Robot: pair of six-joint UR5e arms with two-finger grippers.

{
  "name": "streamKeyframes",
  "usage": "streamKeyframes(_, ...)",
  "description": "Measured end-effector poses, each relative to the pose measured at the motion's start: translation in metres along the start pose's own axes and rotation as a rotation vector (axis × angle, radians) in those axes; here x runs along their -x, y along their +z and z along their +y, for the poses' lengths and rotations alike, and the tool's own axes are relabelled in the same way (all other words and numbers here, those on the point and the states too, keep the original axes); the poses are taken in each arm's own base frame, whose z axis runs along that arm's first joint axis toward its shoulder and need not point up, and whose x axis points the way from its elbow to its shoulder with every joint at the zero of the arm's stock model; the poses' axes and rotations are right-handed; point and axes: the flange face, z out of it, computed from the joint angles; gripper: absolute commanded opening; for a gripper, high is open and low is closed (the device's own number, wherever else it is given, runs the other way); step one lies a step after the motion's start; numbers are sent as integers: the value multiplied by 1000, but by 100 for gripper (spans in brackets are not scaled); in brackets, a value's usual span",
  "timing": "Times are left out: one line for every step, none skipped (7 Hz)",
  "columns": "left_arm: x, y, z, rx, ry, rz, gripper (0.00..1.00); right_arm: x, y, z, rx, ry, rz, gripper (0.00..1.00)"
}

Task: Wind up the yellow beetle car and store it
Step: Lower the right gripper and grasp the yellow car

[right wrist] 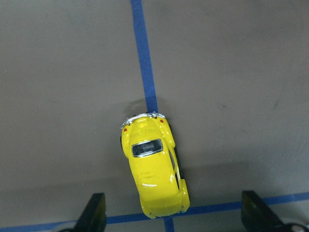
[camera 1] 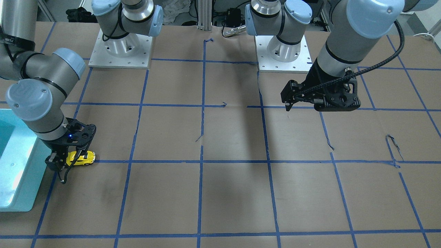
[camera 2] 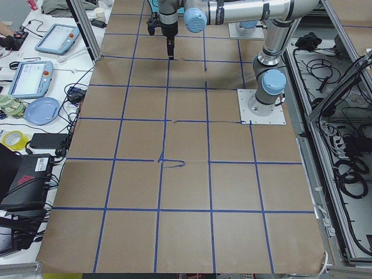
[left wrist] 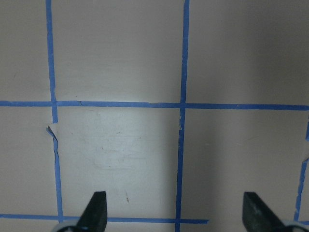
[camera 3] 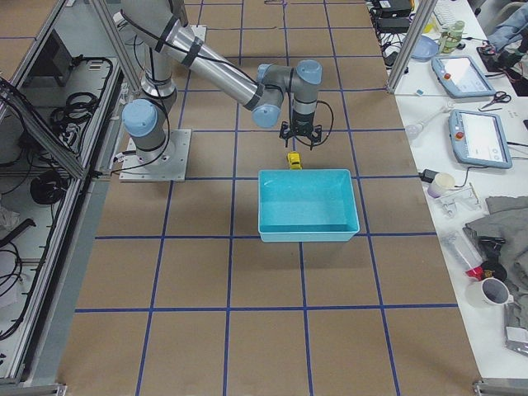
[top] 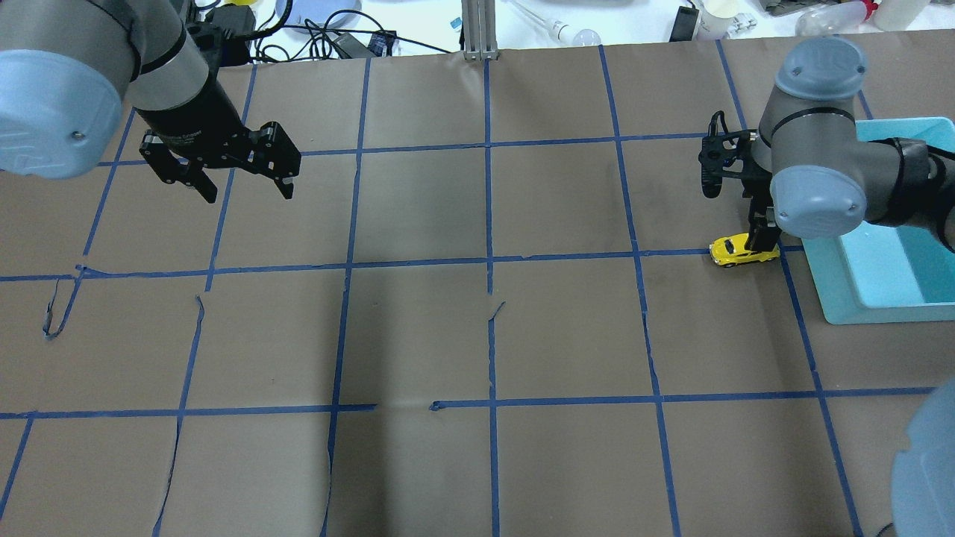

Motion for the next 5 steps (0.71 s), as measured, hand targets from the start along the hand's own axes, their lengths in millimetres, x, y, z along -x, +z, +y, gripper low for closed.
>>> streamKeyframes(0, -3, 2, -3, 4, -1, 100, -2, 9, -1, 2, -115, -7, 100)
streamKeyframes(0, -4, 4, -3, 9, -3, 100, -2, 17, 0, 14, -184, -19, 100)
streamKeyframes(0, -7, 7, -4, 12, -4, 100, -2, 23, 1, 36, -212, -35, 100)
streamKeyframes(0, -12, 12, -10, 14, -5, 100, -1, 27, 1, 52, -222, -44, 100)
streamKeyframes(-1, -13, 15, -9, 15, -3, 100, -2, 31, 1, 58, -223, -47, 100)
